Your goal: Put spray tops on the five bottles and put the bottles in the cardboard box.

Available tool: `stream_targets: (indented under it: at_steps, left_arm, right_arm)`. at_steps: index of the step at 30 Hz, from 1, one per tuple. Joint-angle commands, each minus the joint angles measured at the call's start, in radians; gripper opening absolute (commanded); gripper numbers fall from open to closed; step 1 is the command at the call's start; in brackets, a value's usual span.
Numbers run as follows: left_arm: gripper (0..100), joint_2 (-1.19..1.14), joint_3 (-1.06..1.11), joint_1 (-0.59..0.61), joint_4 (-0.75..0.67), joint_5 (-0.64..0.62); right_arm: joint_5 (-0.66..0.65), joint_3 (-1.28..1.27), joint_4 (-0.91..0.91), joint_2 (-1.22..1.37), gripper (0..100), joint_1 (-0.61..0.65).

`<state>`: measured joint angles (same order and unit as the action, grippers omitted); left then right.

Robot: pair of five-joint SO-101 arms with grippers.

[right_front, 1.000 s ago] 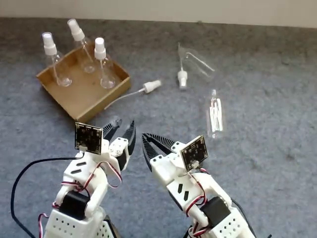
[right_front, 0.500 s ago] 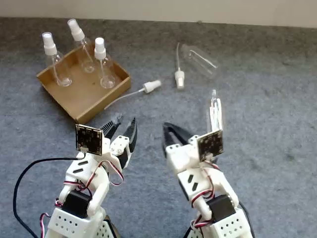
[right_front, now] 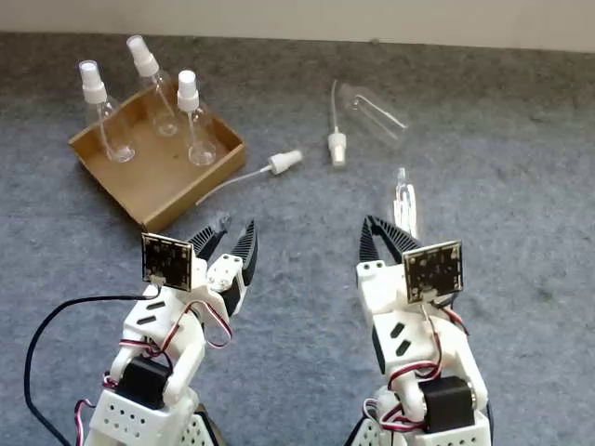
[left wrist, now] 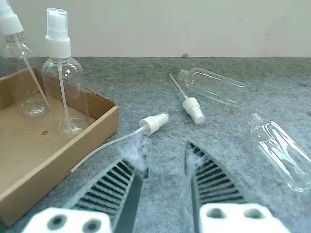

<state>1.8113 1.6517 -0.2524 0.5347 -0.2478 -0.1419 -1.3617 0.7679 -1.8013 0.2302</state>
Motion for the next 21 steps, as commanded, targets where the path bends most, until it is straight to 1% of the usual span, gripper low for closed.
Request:
stream_targets:
  at_steps: [1, 9, 14, 18, 21]
  left_arm:
    - [9, 0.016, 0.002, 0.015, -0.021, -0.008]
    - [9, 0.015, 0.002, 0.016, -0.014, -0.008]
    - [9, 0.015, -0.001, 0.016, 0.012, -0.008]
    - [9, 0.015, 0.001, 0.016, 0.012, -0.008]
    - [9, 0.015, 0.001, 0.016, 0.012, -0.008]
  right_arm:
    - [-0.072, 0.108, 0.004, 0.102, 0.7, -0.015]
    - [-0.135, 0.337, 0.005, 0.556, 0.7, -0.016]
    - [-0.138, 0.538, 0.008, 0.817, 0.7, -0.107]
    - [-0.14, 0.723, 0.107, 1.004, 0.7, -0.166]
    - [-0.14, 0.872, 0.202, 1.132, 0.8, -0.17]
